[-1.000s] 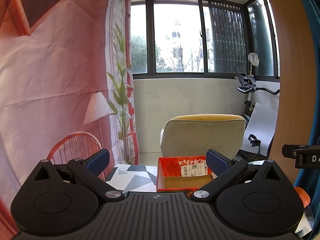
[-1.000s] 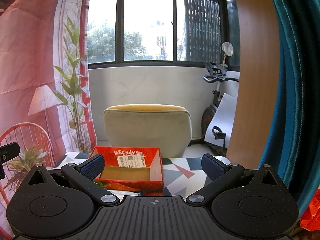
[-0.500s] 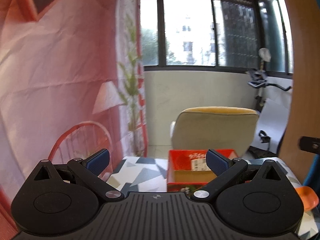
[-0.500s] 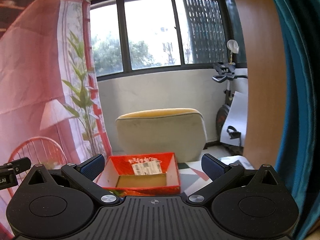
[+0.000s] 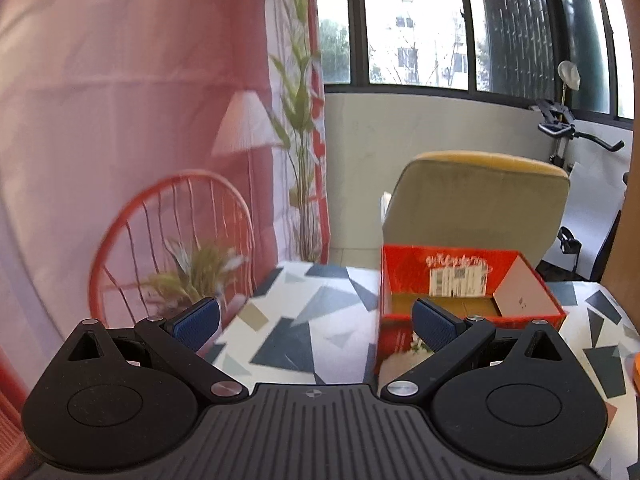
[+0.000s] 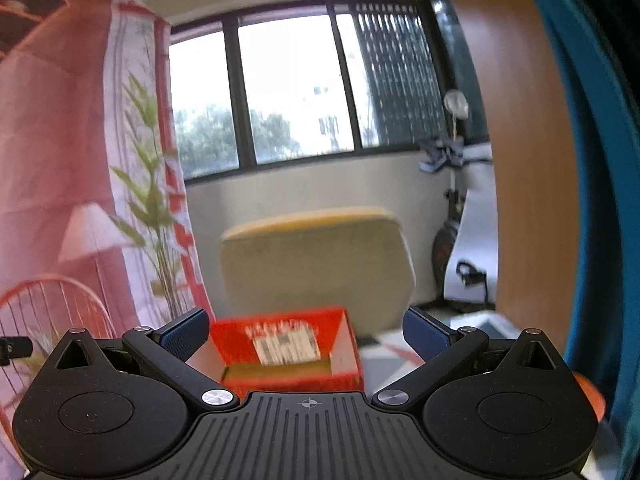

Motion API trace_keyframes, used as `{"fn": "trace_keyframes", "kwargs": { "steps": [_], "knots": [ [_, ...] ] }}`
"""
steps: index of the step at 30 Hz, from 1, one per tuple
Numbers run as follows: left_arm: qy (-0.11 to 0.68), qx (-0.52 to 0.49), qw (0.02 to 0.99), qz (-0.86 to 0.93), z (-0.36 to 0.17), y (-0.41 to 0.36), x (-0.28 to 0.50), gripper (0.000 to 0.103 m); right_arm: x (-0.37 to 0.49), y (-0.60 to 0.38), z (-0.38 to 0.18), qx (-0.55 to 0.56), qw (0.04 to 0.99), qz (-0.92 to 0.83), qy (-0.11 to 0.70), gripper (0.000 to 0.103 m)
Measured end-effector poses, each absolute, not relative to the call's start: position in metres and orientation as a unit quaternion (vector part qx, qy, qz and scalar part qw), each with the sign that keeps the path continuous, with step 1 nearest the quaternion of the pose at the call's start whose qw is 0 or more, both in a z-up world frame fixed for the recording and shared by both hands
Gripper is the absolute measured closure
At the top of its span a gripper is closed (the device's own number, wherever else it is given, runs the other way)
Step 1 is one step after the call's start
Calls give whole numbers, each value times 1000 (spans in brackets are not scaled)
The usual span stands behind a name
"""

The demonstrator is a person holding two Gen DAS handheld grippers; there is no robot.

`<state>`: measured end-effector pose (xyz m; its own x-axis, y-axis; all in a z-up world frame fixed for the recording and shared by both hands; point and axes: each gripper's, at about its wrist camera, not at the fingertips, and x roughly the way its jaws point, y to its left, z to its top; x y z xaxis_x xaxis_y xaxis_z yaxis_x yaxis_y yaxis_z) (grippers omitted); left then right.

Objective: Organize soft objects
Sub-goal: 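Move both grippers down toward the blue-and-white package beside the red box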

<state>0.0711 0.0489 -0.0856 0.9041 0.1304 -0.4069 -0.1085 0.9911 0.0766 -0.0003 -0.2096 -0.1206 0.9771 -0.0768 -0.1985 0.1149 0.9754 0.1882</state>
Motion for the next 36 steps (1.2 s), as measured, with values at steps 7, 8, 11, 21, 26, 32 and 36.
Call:
{"fn": "trace_keyframes", "kwargs": {
  "steps": [7, 8, 11, 21, 26, 32, 36],
  "knots": [
    [247, 30, 967, 50, -127, 49, 92, 0, 25, -199, -168, 68, 985, -29, 158, 0],
    [256, 28, 965, 47, -133, 50, 96, 0, 29, -196, -174, 64, 984, -30, 165, 0],
    [274, 24, 960, 44, -149, 53, 106, 0, 38, -195, -189, 59, 981, -46, 181, 0],
    [291, 11, 957, 19, -161, 52, 126, 0, 63, -211, -198, 27, 979, 2, 201, 0],
    [283, -12, 959, -2, -155, 50, 139, 1, 81, -230, -186, 26, 980, 9, 195, 0],
    [283, -8, 959, -24, -151, 39, 155, 1, 106, -250, -182, 51, 975, 16, 215, 0],
    [286, 18, 957, -36, -151, 29, 162, 1, 120, -256, -183, 54, 973, 25, 222, 1]
  ]
}}
